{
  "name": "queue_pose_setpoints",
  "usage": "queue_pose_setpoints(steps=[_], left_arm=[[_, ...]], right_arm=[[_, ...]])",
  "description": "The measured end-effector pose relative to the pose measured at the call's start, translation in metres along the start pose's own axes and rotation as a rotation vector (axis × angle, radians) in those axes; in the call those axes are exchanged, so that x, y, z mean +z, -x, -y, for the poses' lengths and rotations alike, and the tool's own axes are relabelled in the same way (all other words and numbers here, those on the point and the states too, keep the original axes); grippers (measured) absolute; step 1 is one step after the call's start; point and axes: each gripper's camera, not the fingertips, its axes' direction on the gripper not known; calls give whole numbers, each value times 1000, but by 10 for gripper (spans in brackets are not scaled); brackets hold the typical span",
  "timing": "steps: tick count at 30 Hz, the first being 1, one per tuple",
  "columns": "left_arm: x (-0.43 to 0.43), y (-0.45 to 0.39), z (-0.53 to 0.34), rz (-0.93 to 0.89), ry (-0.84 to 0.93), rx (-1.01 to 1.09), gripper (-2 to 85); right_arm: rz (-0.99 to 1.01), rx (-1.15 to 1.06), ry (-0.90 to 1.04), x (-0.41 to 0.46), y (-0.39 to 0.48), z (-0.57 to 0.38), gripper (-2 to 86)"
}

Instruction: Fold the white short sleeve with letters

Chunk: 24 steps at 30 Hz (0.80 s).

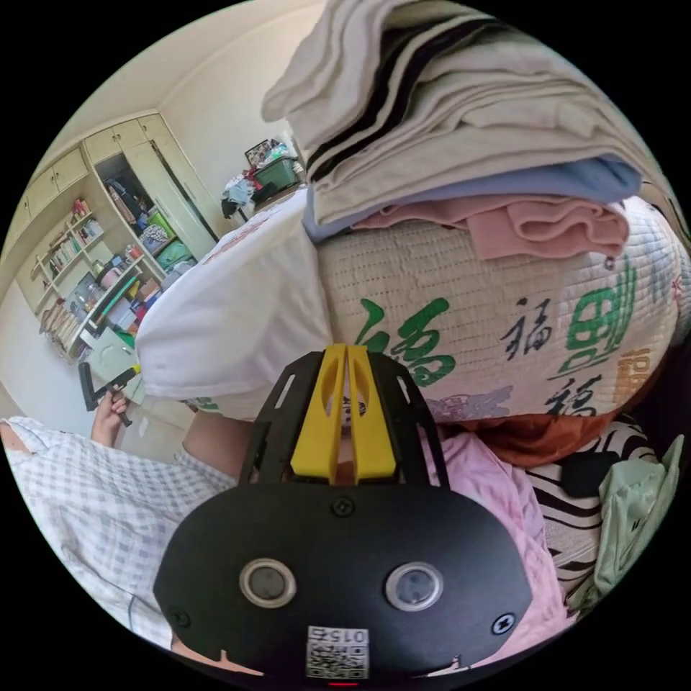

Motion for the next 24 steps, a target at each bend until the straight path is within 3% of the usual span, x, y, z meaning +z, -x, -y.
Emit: queue_pose_setpoints(steps=[4,10,15,20,24], left_arm=[[-26,-2,-20,23,-113,-25,36],[-91,-31,-52,189,-533,10,126],[-103,-71,-45,263,-730,109,260],[-92,-98,-20,250,-768,182,286],[-69,-115,30,191,-764,265,252]], right_arm=[[-209,-11,-132,-14,30,-30,19],[-565,-52,-582,-41,103,-72,145],[-547,-209,-786,-33,160,-70,266],[-356,-264,-897,-32,198,-54,305],[-267,-307,-872,-18,212,-16,274]])
